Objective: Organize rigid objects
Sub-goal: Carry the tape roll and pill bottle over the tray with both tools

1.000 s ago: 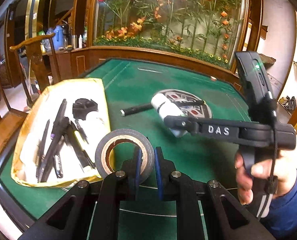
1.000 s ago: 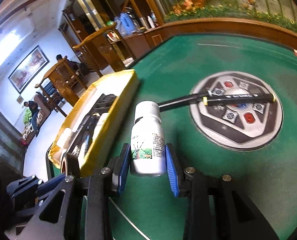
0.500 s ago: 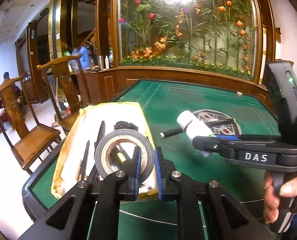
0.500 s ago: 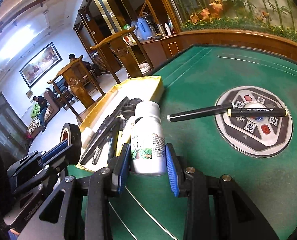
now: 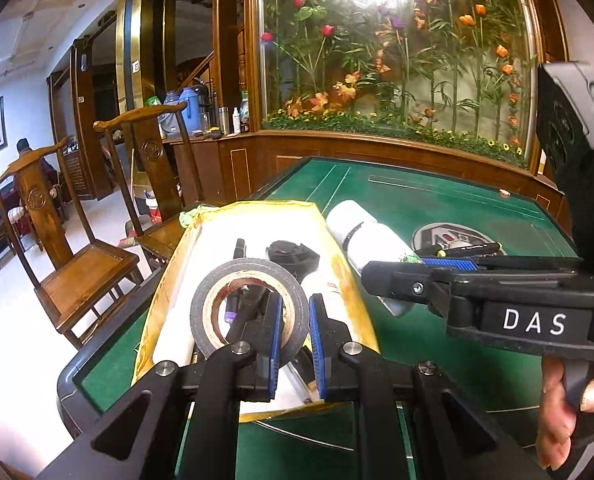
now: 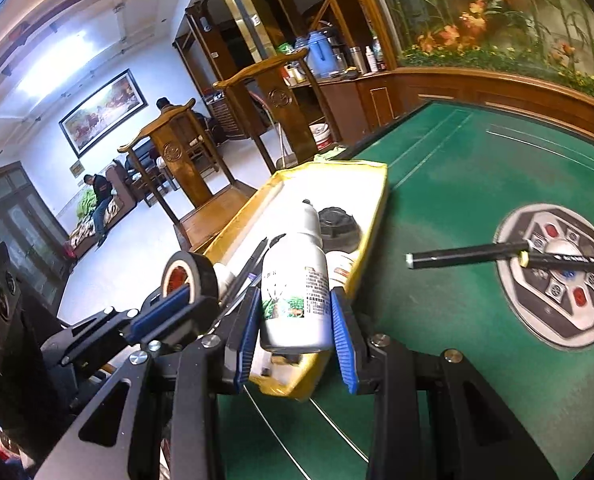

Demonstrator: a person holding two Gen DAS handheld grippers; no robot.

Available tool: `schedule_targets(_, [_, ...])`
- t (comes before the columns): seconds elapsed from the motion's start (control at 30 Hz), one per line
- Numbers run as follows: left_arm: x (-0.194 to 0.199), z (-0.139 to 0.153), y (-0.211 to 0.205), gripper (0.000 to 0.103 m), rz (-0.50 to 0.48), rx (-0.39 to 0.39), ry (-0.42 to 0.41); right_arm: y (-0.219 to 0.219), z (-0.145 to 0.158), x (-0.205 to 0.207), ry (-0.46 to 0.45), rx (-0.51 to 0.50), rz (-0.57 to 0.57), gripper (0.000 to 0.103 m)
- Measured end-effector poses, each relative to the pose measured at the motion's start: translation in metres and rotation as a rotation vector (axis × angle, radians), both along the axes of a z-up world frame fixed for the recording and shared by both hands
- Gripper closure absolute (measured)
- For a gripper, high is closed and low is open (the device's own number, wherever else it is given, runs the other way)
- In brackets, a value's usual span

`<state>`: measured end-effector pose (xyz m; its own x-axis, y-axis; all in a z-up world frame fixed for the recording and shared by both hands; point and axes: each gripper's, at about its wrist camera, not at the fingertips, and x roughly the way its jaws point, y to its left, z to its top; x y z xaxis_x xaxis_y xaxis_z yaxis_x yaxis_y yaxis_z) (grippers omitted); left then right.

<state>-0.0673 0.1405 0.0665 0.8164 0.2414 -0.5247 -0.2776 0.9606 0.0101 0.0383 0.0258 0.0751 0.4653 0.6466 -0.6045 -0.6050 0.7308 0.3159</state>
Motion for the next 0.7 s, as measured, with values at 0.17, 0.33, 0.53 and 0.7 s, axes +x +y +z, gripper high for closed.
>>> schedule_targets(0.17, [0.008,-0.003,0.008,0.091,0.018,-0.007,0.009,0.014,-0.002,0.005,0.011,-0.012,0.014,0.069])
schedule_targets(0.33, [0.014,-0.009,0.015,0.091,0.027,-0.016,0.021,0.027,-0.008,0.015,0.031,-0.027,0.023,0.069])
schedule_targets(0.53, [0.021,-0.016,0.023,0.091,0.042,-0.026,0.043,0.038,-0.017,0.025,0.054,-0.035,0.028,0.069])
schedule_targets(0.7, [0.028,-0.024,0.032,0.091,0.058,-0.044,0.068,0.047,-0.024,0.032,0.069,-0.046,0.036,0.069])
